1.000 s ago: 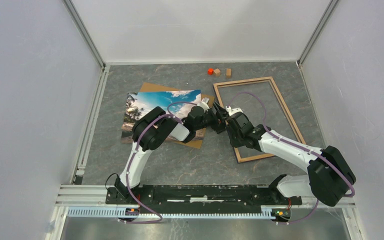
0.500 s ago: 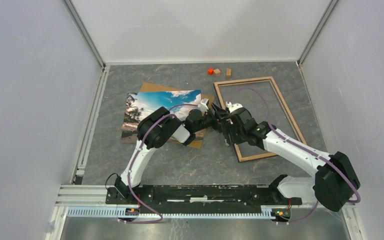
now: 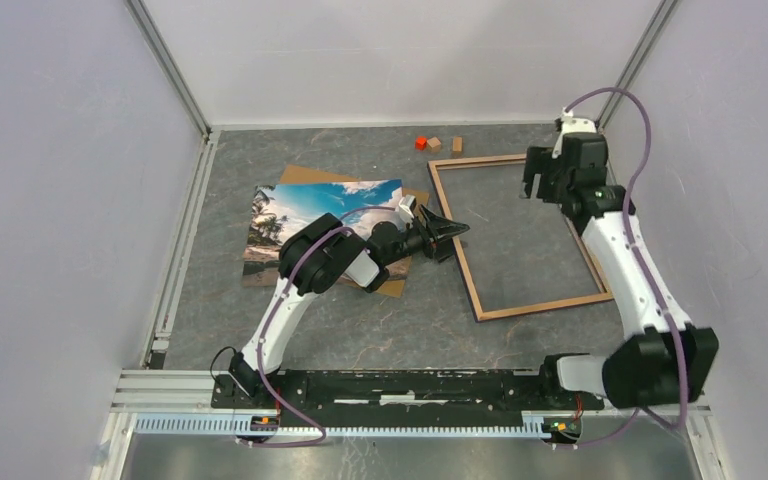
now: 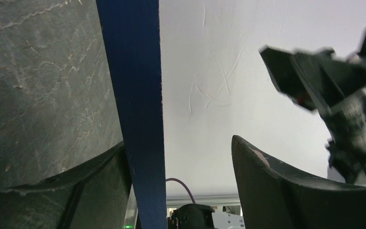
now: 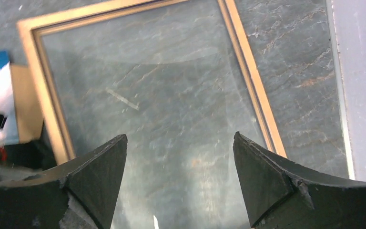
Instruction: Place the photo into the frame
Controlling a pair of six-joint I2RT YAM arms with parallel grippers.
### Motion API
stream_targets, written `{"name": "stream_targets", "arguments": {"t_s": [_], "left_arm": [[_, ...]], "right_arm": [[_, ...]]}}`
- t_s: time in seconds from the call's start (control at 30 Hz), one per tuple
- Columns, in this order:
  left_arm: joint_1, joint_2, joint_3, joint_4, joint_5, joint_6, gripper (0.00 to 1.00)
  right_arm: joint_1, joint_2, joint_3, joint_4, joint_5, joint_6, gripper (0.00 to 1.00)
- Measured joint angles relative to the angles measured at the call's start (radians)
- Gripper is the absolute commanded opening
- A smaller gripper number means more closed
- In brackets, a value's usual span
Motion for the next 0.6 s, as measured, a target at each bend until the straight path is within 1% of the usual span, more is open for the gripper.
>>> {"name": "stream_targets", "arguments": {"t_s": [0.07, 0.17, 0.3, 0.37, 0.47, 0.6], "left_arm": [[0.001, 0.011, 0.006, 0.024, 0.010, 0.000, 0.77], [0.005, 0.028, 0.023, 0.040, 0.024, 0.000, 0.77], [0.007, 0.045, 0.047, 0.045, 0.043, 0.000, 0.77], [0.007, 0.045, 0.051, 0.047, 0.048, 0.000, 0.78], [0.007, 0.045, 0.068, 0.050, 0.060, -0.001, 0.79], [0.007, 0.045, 0.079, 0.056, 0.075, -0.003, 0.79]], "right_arm": [[-0.103, 0.087, 0.032, 0.047, -0.065, 0.000, 0.87], [-0.224, 0.244, 0.077, 0.097, -0.189, 0.010, 0.87], [-0.346, 0.512, 0.223, 0.103, -0.294, 0.005, 0.88], [-0.381, 0.600, 0.272, 0.097, -0.307, -0.009, 0.89], [-0.433, 0.691, 0.307, 0.079, -0.319, -0.035, 0.89], [-0.478, 0.752, 0.318, 0.054, -0.329, -0.064, 0.89]]}}
